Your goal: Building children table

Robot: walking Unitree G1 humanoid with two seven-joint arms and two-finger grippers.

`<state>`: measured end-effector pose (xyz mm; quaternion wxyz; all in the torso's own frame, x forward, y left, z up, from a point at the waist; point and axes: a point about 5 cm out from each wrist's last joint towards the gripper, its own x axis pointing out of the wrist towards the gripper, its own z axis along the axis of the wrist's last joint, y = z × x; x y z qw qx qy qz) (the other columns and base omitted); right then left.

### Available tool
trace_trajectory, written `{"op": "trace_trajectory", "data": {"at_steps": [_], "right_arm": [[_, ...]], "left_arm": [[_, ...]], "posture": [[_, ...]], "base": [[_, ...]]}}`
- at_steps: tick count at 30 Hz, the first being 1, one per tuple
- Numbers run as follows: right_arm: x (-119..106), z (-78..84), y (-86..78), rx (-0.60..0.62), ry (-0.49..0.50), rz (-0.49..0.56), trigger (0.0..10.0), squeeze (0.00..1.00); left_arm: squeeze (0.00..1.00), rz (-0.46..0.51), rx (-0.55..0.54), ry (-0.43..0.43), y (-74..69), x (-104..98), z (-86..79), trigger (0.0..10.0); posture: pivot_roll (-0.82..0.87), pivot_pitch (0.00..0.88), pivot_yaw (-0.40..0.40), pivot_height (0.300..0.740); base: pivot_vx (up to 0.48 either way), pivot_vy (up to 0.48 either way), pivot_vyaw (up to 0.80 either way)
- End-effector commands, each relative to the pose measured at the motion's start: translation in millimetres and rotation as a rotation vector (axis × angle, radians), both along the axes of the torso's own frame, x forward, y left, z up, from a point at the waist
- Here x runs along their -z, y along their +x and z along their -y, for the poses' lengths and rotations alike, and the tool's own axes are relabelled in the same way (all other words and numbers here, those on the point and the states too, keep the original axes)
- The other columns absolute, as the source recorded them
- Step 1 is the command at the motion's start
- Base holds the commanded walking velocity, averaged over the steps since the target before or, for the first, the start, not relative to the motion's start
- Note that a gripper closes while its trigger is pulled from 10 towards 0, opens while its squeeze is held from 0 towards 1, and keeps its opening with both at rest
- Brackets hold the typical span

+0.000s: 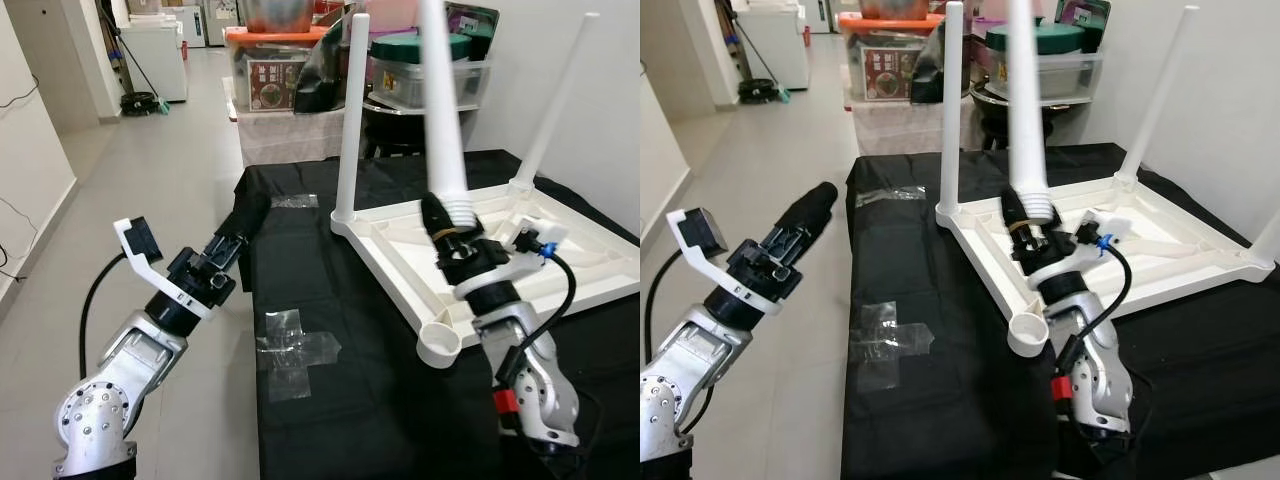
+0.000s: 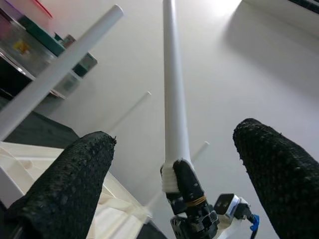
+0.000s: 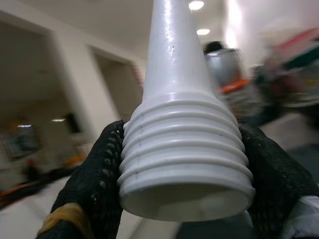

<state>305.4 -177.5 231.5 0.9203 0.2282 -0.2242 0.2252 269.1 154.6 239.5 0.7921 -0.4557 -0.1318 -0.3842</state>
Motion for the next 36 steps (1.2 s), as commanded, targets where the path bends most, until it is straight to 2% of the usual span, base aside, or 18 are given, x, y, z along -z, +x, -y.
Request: {"op": "trace_trajectory", "data": {"at_steps": [1, 2, 4, 6, 12, 14, 17, 27, 28, 32, 33, 36], "right_arm": [[-2, -8.4, -8.2, -0.118, 0.005, 0.030, 0.0, 0.00], [-2, -8.4, -8.2, -0.118, 0.005, 0.030, 0.0, 0.00], [11, -21.0, -20.2, -0.297, -0.061, 0.012, 0.0, 0.00], [21, -26.0, -27.2, -0.392, -0.114, -0.011, 0.0, 0.00], [30, -27.3, -32.6, -0.460, -0.166, -0.024, 0.0, 0.00], [38, -27.5, -37.8, -0.539, -0.211, -0.042, 0.0, 0.00], [43, -25.4, -39.0, -0.570, -0.233, -0.056, 0.0, 0.00], [44, -25.3, -48.6, -0.686, -0.279, -0.054, 0.0, 0.00], [52, -24.9, -56.4, -0.760, -0.327, -0.076, 0.0, 0.00], [54, -24.0, -59.1, -0.788, -0.348, -0.083, 0.0, 0.00], [57, -22.4, -62.7, -0.827, -0.405, -0.093, 0.0, 0.00], [59, -22.4, -64.2, -0.845, -0.422, -0.096, 0.0, 0.00]], "left_arm": [[0.00, -0.002, 0.022, -0.031, -2.9, -1, -1.3, 10.0], [0.00, -0.002, 0.022, -0.031, -2.9, -1, -1.3, 10.0], [0.00, 0.007, 0.055, -0.049, -5.8, -4, -0.4, 10.0], [0.00, 0.007, 0.061, -0.052, -7.0, -4, -1.9, 10.0], [0.00, 0.002, 0.079, -0.065, -9.8, -7, -7.1, 10.0], [0.00, -0.005, 0.077, -0.065, -9.8, -7, -10.5, 10.0], [0.00, -0.012, 0.069, -0.062, -9.6, -6, -13.4, 10.0], [0.00, -0.041, 0.056, -0.051, -9.5, -2, -16.7, 10.0], [0.00, -0.045, 0.051, -0.040, -8.3, -2, -19.7, 10.0], [0.00, -0.048, 0.047, -0.032, -7.7, -1, -21.3, 10.0], [0.00, -0.054, 0.040, -0.025, -6.8, 0, -23.5, 10.0], [0.00, -0.055, 0.039, -0.025, -6.6, 0, -23.8, 10.0]], "posture": [[0.04, 0.000, -0.019, 0.740], [0.04, 0.000, -0.019, 0.740], [0.04, 0.000, -0.020, 0.740], [0.05, 0.000, -0.024, 0.740], [0.05, 0.000, -0.027, 0.740], [0.06, 0.000, -0.033, 0.740], [0.06, 0.000, -0.033, 0.740], [0.06, 0.000, -0.029, 0.740], [0.06, 0.000, -0.027, 0.740], [0.06, 0.000, -0.027, 0.740], [0.06, 0.000, -0.026, 0.740], [0.06, 0.000, -0.024, 0.740]], "base": [[0.000, 0.000, 0.00], [0.000, 0.000, 0.00], [0.000, 0.000, 0.00], [0.000, 0.000, 0.00], [0.000, 0.000, 0.00], [0.000, 0.000, 0.00], [0.000, 0.000, 0.00], [0.000, 0.000, 0.00], [0.000, 0.000, 0.00], [0.000, 0.000, 0.00], [0.000, 0.000, 0.00], [0.000, 0.000, 0.00]]}}
